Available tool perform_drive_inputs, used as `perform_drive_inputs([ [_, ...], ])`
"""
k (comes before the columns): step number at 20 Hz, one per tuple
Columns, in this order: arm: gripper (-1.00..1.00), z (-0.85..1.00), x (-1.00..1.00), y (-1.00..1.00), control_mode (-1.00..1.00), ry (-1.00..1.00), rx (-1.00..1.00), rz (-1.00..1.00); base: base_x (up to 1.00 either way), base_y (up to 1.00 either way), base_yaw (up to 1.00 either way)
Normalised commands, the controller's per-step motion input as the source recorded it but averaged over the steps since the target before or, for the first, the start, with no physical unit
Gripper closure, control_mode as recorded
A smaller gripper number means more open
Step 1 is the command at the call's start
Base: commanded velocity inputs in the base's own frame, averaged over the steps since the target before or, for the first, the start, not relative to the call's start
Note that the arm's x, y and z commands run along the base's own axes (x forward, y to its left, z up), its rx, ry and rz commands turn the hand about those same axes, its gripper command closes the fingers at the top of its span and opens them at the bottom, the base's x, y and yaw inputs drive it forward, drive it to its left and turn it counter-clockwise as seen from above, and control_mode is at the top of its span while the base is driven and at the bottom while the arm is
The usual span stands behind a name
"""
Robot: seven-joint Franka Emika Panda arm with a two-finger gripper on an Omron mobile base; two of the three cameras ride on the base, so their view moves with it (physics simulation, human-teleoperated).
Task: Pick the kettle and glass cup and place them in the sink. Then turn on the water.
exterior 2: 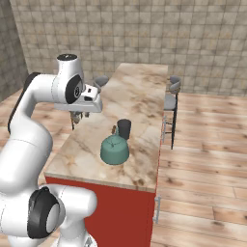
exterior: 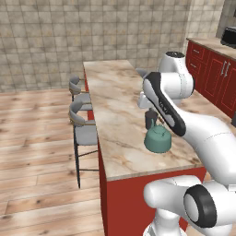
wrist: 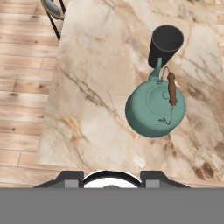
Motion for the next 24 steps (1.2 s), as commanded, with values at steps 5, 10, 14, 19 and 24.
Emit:
perform_drive_inputs([
  [5,-1.0,0.0,0.0,0.0,-1.0,0.01,0.0,0.0,0.0,0.0,0.0],
  [10,-1.0,-0.11,0.0,0.0,-1.0,0.0,0.0,0.0,0.0,0.0,0.0],
  [14,-1.0,-0.22,0.0,0.0,-1.0,0.0,0.0,0.0,0.0,0.0,0.0],
  [19,-1.0,-0.23,0.0,-0.14,-1.0,0.01,0.01,0.0,0.0,0.0,0.0],
  [24,-1.0,-0.09,0.0,-0.2,-1.0,0.0,0.03,0.0,0.0,0.0,0.0],
])
